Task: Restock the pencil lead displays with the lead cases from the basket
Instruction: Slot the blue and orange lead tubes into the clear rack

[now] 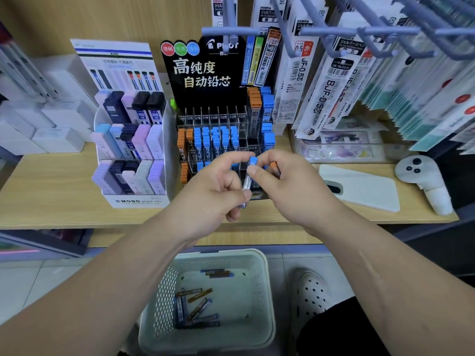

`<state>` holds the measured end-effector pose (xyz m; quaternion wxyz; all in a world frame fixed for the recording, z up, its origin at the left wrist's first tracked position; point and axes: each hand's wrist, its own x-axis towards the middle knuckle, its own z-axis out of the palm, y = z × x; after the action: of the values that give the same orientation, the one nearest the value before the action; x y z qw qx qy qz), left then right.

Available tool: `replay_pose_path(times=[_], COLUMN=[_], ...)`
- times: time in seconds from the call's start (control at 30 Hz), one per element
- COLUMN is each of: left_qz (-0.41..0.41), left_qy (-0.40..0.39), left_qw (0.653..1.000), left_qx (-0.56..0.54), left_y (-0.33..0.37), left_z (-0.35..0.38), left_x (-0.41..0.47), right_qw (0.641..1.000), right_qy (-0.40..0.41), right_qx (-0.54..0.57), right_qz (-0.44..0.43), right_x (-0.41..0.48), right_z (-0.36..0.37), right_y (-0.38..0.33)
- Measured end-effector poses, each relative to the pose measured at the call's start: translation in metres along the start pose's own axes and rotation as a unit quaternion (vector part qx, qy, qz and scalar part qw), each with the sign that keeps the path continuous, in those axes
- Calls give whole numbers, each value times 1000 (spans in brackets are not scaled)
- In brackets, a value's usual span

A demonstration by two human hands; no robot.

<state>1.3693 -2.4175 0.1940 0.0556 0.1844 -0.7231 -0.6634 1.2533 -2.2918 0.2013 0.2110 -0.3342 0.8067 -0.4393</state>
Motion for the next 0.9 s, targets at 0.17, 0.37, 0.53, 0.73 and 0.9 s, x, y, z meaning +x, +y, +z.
replay_pose_path(times=[0.17,0.37,0.53,0.73,0.9], left_qz=[6,38,86,80,71], left_qy=[11,59,163,190,154], left_qw=[997,986,918,843,816], left_qx=[82,148,352,496,552], left_y=[-5,-6,-12,-18,-28], left_z=[-3,-10,-29,-48,-61], left_x=[1,-1,-7,-17,-23], right_qw=[998,998,995,983,978], right_qy=[10,34,17,26,9], right_qx=[-54,-45,-89,-175,-200], right_qz=[-29,-31,-30,-48,-64], right_x=[3,13,22,36,42], right_z=[1,4,-3,-4,5], right_y=[-2,-10,-11,-7,-7])
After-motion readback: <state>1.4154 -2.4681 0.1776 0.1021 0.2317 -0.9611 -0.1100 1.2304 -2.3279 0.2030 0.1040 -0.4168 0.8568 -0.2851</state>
